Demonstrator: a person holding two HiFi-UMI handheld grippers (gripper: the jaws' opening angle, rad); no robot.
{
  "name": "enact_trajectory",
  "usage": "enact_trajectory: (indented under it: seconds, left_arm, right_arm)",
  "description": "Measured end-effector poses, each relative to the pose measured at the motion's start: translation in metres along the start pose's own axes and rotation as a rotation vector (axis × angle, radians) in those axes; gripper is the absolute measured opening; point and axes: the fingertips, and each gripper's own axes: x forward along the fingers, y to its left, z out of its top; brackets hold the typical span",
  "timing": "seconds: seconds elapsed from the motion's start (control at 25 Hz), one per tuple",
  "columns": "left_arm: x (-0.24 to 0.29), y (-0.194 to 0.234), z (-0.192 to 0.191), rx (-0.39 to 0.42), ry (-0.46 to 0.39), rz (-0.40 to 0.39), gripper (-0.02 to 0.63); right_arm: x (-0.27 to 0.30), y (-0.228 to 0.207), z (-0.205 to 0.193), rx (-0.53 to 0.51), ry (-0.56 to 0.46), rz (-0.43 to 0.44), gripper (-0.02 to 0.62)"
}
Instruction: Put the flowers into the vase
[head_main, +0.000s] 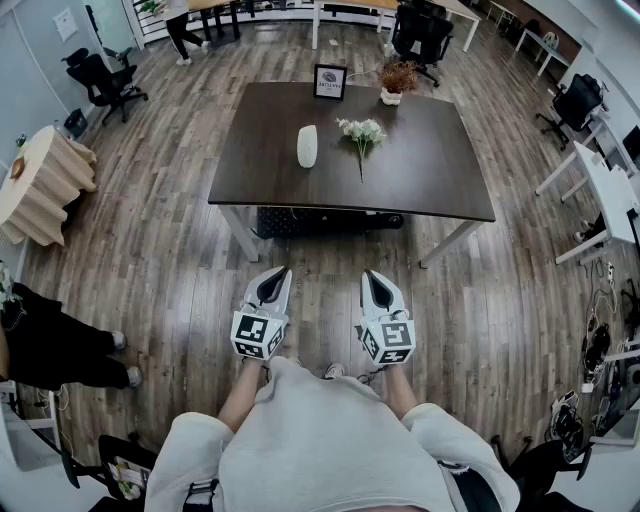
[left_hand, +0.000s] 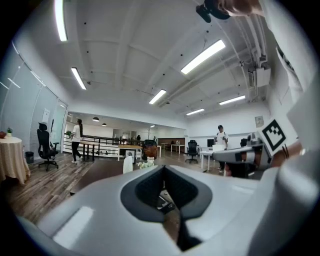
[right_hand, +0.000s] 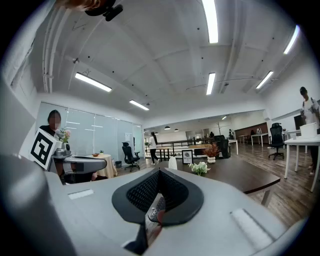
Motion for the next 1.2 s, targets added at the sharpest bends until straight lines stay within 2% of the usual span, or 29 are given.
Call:
enact_trajectory:
  seconds: [0.48,0.84,1.2]
  left_arm:
    - [0.001,-0.008,-0.008,0.001,0.006,0.011,0.009]
    - [0.014,-0.02,-0.008,0.004,0.014,0.045,0.009]
    - [0.03,-0.056,-0.018,-0.007,0.032,0.049,0.009]
  right_arm:
    - [-0.005,-0.007,-0.002,-0.002,-0.013,0.007,-0.003]
    - [-0.009,-0.036,0.001,0.032,-0.038,0.019,-0.003]
    - [-0.016,-0.072,-0.006,0.052,-0.036,0.008,-0.003]
